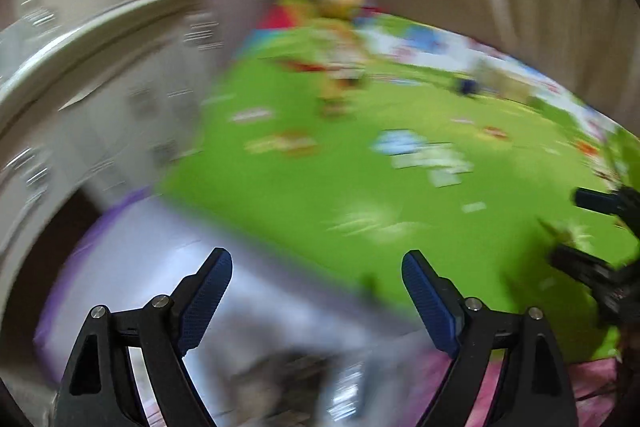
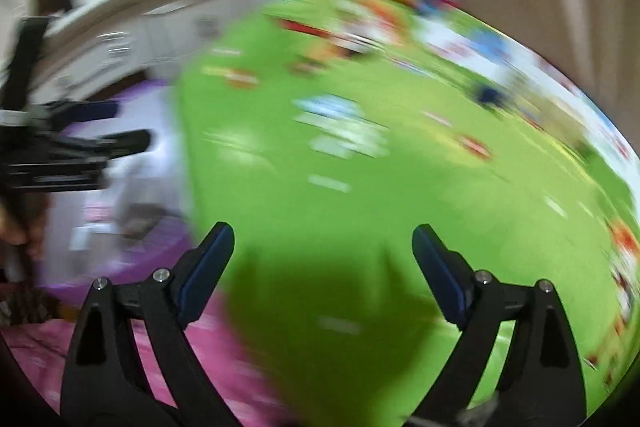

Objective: Organize rigid objects
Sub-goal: 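Move both open tools back over the tablecloth toward the remaining items, then grasp the dark blue block with the left tool while the right tool grasps the black binder clip, then carry the blue block and binder clip to the storage box and release them inside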

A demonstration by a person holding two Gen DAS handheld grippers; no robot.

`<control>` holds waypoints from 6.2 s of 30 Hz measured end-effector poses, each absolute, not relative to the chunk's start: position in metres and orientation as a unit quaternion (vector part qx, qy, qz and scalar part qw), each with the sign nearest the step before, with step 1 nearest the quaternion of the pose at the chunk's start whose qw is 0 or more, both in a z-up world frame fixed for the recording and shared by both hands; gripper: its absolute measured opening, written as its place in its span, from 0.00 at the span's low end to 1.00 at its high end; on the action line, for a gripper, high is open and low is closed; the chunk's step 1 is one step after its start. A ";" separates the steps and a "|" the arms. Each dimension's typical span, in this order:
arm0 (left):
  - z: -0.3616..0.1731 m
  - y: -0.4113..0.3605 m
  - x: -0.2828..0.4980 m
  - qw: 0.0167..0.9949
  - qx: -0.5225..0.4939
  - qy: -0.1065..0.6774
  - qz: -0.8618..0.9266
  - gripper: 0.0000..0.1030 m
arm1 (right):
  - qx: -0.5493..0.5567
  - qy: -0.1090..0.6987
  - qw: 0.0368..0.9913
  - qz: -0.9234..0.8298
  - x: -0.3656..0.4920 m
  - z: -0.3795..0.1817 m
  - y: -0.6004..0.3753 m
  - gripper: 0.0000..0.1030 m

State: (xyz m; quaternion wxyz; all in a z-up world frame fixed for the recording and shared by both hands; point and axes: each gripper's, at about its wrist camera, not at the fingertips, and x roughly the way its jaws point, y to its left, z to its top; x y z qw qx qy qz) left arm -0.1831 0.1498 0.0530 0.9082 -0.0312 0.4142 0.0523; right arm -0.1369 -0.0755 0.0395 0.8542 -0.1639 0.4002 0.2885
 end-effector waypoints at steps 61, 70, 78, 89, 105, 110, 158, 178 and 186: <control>0.007 0.000 0.175 0.876 0.052 0.464 -0.117 1.00 | -0.085 0.439 0.878 0.170 0.131 0.012 -0.285 0.70; 0.007 -0.001 0.176 0.876 0.051 0.466 -0.115 1.00 | -0.097 0.439 0.881 0.145 0.153 0.010 -0.269 0.28; 0.009 -0.002 0.173 0.883 0.047 0.453 -0.118 0.83 | -0.070 0.437 0.887 0.136 0.108 0.012 -0.269 0.29; 0.010 -0.025 0.121 0.890 0.064 0.434 -0.125 0.29 | -0.012 0.441 0.883 0.158 0.113 0.011 -0.283 0.29; 0.009 -0.032 0.088 0.890 0.059 0.431 -0.133 0.39 | -0.052 0.446 0.881 0.150 0.091 0.008 -0.282 0.80; 0.008 -0.030 0.092 0.891 0.055 0.435 -0.120 0.50 | -0.083 0.442 0.883 0.136 0.091 0.008 -0.273 0.58; 0.248 -0.021 -0.265 0.995 0.027 -0.032 -0.089 0.28 | -0.084 -0.092 0.990 0.066 -0.300 0.256 -0.195 0.29; 0.203 0.075 -0.284 0.997 -0.018 0.067 -0.022 0.28 | -0.110 -0.028 0.972 0.207 -0.300 0.236 -0.115 0.29; 0.186 0.115 -0.298 0.995 -0.034 0.093 0.020 0.28 | -0.125 -0.001 0.951 0.285 -0.300 0.228 -0.073 0.29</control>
